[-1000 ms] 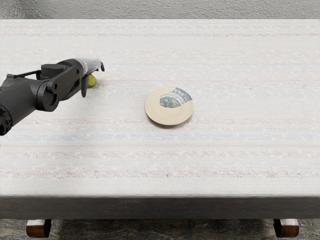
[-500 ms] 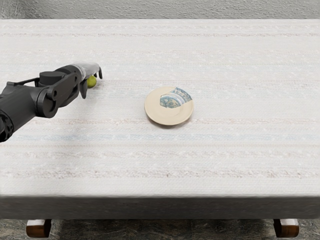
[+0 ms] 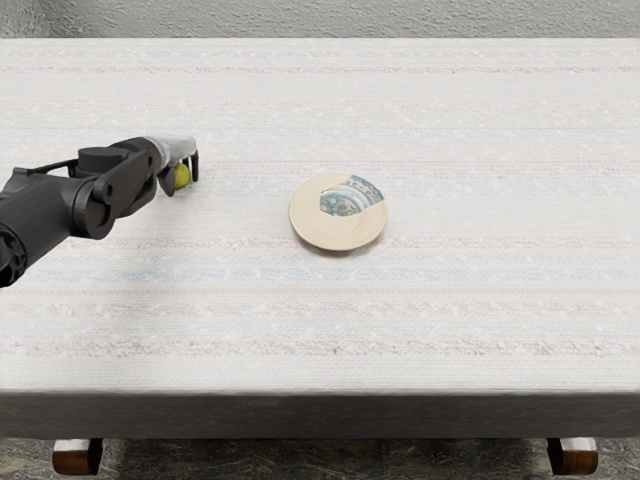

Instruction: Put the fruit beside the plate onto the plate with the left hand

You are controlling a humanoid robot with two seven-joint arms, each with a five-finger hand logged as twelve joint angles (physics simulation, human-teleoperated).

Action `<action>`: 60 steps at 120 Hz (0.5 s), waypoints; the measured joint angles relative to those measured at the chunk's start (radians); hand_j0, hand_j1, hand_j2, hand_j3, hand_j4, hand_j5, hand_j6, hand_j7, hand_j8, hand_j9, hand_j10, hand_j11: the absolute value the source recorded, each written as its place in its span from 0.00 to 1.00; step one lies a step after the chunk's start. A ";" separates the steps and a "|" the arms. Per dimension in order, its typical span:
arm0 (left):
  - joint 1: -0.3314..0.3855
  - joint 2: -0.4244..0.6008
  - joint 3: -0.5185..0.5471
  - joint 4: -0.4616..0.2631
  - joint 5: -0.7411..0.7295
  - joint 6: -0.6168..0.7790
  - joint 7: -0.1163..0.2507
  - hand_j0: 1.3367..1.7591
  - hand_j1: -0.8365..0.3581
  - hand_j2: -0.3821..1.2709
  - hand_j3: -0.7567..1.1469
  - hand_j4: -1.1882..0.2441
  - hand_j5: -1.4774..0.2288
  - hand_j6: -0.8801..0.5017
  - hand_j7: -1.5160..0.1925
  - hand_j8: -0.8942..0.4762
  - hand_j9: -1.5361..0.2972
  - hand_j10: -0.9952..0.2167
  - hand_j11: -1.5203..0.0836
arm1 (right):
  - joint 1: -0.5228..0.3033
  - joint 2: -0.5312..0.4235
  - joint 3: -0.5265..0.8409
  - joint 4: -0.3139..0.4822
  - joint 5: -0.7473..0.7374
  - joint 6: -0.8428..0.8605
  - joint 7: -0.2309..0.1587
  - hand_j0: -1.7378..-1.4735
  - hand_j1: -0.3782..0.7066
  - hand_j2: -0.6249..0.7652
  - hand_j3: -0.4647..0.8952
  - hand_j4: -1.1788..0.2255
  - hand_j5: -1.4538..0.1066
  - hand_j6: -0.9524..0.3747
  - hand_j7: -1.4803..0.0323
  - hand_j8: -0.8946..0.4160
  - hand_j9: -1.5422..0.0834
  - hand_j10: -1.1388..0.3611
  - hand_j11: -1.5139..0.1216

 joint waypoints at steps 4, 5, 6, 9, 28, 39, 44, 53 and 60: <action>-0.001 0.000 -0.001 0.000 -0.001 -0.003 0.000 0.76 0.39 0.35 0.40 0.34 0.43 0.35 0.44 0.35 0.40 0.19 0.43 | 0.000 0.000 0.000 0.000 0.000 0.000 0.000 0.30 0.06 0.44 0.34 0.82 0.90 0.69 0.95 0.66 0.92 0.74 0.90; -0.001 0.000 -0.001 0.000 -0.001 -0.004 0.000 0.76 0.39 0.35 0.40 0.34 0.43 0.35 0.43 0.35 0.39 0.18 0.43 | 0.000 0.000 0.000 0.000 0.000 0.000 0.000 0.30 0.06 0.44 0.34 0.82 0.90 0.69 0.95 0.66 0.92 0.74 0.90; -0.002 0.000 -0.001 0.000 -0.002 -0.005 0.000 0.76 0.39 0.36 0.40 0.34 0.42 0.35 0.43 0.36 0.39 0.18 0.42 | 0.000 0.000 0.000 0.000 0.000 0.000 0.000 0.30 0.06 0.44 0.34 0.82 0.90 0.69 0.95 0.66 0.92 0.74 0.90; -0.005 0.000 0.000 -0.001 -0.005 -0.009 0.000 0.76 0.38 0.37 0.40 0.35 0.41 0.35 0.41 0.36 0.38 0.17 0.42 | 0.000 0.000 0.000 0.000 0.000 0.000 0.000 0.30 0.06 0.44 0.34 0.82 0.90 0.69 0.95 0.66 0.92 0.74 0.90; -0.032 -0.001 0.006 -0.011 -0.017 -0.029 0.004 0.75 0.40 0.35 0.40 0.37 0.31 0.38 0.33 0.39 0.32 0.17 0.37 | 0.000 0.000 0.000 0.000 -0.001 0.000 0.000 0.30 0.06 0.44 0.34 0.82 0.90 0.69 0.95 0.66 0.92 0.74 0.90; -0.051 -0.001 0.006 -0.017 -0.016 -0.041 0.006 0.74 0.41 0.33 0.40 0.38 0.29 0.39 0.32 0.39 0.31 0.17 0.36 | 0.000 0.000 0.000 0.000 0.000 0.000 0.000 0.30 0.06 0.44 0.34 0.82 0.90 0.69 0.95 0.66 0.92 0.74 0.90; -0.064 0.003 0.006 -0.028 -0.017 -0.047 0.007 0.74 0.42 0.34 0.40 0.38 0.28 0.38 0.31 0.39 0.30 0.16 0.35 | 0.000 0.000 0.000 0.000 0.000 0.000 0.000 0.30 0.06 0.44 0.34 0.82 0.90 0.69 0.95 0.66 0.92 0.74 0.90; -0.110 0.002 0.005 -0.046 -0.017 -0.076 0.007 0.74 0.44 0.36 0.40 0.37 0.29 0.35 0.32 0.36 0.30 0.12 0.35 | 0.000 0.000 0.000 0.000 0.000 0.000 0.001 0.30 0.06 0.44 0.34 0.82 0.90 0.69 0.95 0.66 0.92 0.74 0.90; -0.130 0.000 0.003 -0.068 -0.023 -0.097 0.012 0.74 0.45 0.37 0.40 0.36 0.29 0.33 0.32 0.35 0.30 0.10 0.35 | 0.000 0.000 0.000 0.000 0.000 0.000 0.000 0.30 0.06 0.44 0.34 0.82 0.90 0.69 0.95 0.66 0.92 0.74 0.90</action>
